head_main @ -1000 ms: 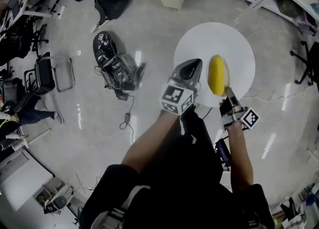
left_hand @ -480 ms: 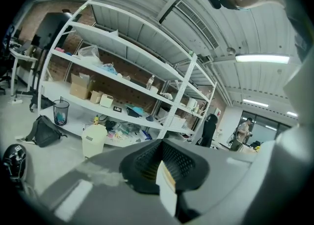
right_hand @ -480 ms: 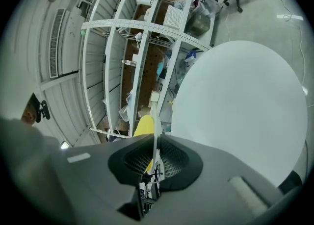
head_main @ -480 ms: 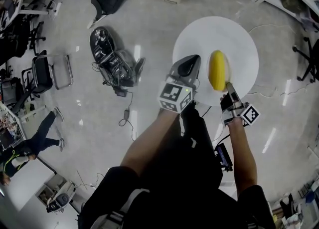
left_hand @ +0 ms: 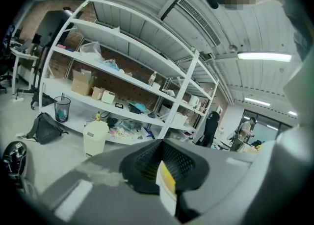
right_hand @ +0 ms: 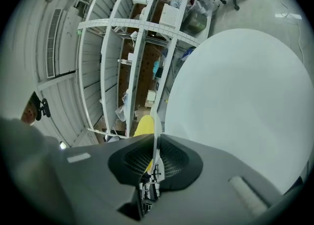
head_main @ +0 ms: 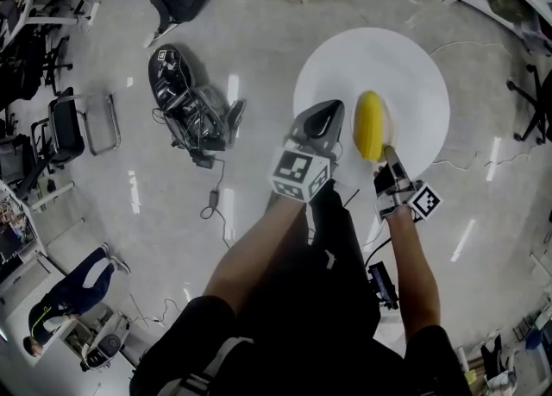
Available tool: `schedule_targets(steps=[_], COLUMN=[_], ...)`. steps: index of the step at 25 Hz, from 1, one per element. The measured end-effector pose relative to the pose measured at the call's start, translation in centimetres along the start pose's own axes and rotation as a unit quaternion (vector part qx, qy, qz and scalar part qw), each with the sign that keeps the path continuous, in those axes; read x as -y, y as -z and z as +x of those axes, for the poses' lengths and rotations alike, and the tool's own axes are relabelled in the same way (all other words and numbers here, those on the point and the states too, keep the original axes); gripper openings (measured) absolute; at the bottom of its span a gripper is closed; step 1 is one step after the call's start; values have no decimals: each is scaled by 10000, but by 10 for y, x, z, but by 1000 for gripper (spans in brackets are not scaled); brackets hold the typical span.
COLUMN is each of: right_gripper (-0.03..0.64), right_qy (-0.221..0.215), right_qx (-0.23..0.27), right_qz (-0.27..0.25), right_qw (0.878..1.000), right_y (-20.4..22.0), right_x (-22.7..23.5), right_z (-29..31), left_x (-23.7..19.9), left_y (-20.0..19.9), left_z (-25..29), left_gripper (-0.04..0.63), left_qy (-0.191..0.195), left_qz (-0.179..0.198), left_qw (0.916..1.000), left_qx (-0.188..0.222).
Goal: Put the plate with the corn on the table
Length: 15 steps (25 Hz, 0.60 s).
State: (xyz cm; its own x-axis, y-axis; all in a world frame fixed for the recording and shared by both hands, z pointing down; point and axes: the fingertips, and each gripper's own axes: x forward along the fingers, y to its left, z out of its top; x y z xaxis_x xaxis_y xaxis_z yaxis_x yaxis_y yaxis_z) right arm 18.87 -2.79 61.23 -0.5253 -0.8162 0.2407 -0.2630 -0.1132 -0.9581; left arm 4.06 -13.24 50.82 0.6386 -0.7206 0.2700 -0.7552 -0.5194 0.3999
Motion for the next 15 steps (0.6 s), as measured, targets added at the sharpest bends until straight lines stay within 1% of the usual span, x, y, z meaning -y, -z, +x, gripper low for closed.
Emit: schedule_targets(steps=[8, 15], right_gripper=[41, 41], right_qy=[47, 148], right_qx=[-8, -11], right_qz=[43, 136], right_qw=[10000, 9998], right_y=[3, 4], right_x=[21, 39], right_z=[12, 17], left_x=[-11, -18], left_y=[13, 31], left_z=[8, 15], left_gripper=[5, 5], left_qy=[-49, -66], left_qz=[-40, -93], left_qw=[10000, 9998], left_qx=[-37, -153])
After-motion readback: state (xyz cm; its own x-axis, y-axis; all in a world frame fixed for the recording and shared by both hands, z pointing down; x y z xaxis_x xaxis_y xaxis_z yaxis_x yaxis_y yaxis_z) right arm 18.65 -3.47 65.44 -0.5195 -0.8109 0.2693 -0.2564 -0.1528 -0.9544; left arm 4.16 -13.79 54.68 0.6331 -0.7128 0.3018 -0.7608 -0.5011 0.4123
